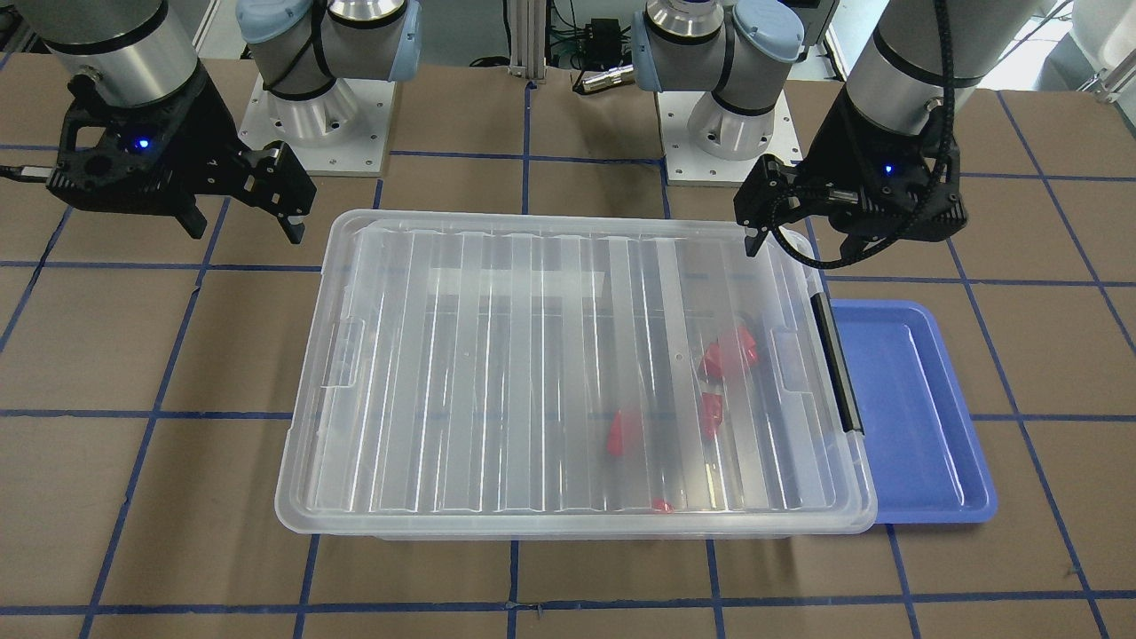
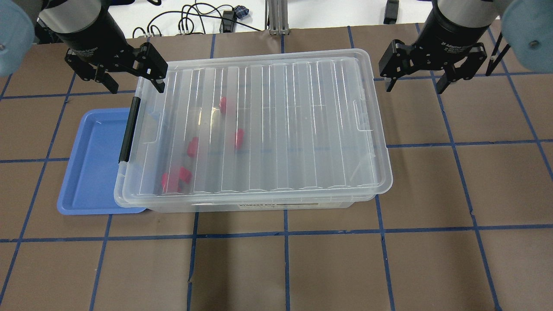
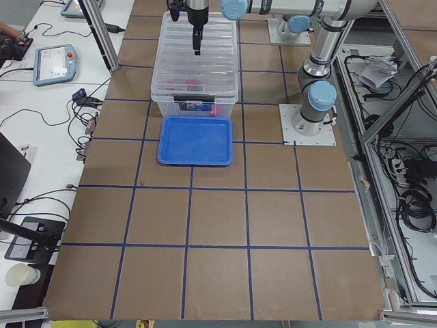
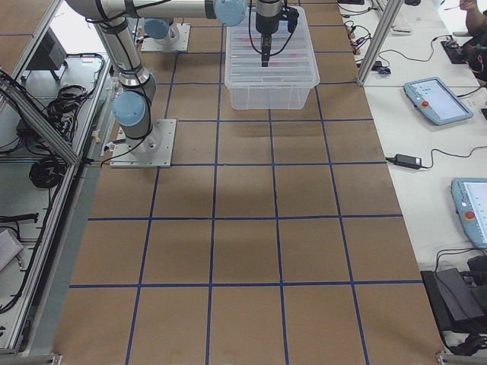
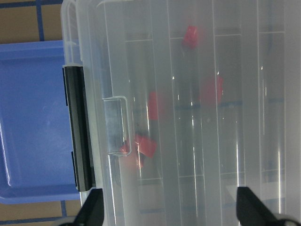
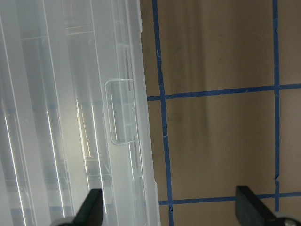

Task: Place red block in blue tray from box

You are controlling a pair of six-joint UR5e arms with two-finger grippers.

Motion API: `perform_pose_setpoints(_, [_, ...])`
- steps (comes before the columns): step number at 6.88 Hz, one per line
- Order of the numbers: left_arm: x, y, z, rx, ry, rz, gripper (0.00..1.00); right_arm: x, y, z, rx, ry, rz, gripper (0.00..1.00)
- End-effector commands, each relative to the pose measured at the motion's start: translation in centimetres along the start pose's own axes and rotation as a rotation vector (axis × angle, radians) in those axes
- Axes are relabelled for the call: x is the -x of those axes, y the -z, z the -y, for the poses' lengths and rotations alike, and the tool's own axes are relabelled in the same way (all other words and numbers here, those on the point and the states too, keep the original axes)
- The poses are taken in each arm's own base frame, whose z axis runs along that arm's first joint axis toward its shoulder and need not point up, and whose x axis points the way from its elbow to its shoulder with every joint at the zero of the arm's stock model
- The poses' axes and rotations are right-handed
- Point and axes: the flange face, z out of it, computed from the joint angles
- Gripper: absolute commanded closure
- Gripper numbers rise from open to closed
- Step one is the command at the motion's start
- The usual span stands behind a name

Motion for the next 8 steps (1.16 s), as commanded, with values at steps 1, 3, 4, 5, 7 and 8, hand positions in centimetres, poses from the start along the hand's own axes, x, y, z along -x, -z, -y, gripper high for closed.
perform_pose_setpoints(1, [-0.1, -0.1, 0.0, 0.001, -0.001, -0.002, 0.0, -0.1, 0.3, -0.2, -0.006, -0.003, -0.01, 0.0])
perform_pose_setpoints(3, [-0.1, -0.3, 0.2, 0.004, -0.001, -0.004, 0.0, -0.2, 0.3, -0.1, -0.009, -0.004, -0.019, 0.0])
perform_pose_setpoints(4, [-0.1, -0.1, 0.1, -0.001, -0.001, -0.007, 0.0, -0.1, 0.2, -0.2, -0.005, -0.001, -0.017, 0.0])
perform_pose_setpoints(5, [-0.1, -0.2, 0.1, 0.003, -0.001, -0.006, 0.0, -0.1, 0.2, 0.2, -0.021, -0.001, -0.019, 0.0])
perform_pose_setpoints(7, [-0.1, -0.2, 0.1, 0.003, -0.001, -0.006, 0.0, -0.4, -6.4, 3.3, -0.093, 0.014, -0.047, 0.0])
perform_pose_setpoints(8, [-0.1, -0.2, 0.2, 0.003, -0.001, -0.006, 0.0, -0.5, -10.0, 3.7, -0.092, 0.014, -0.045, 0.0])
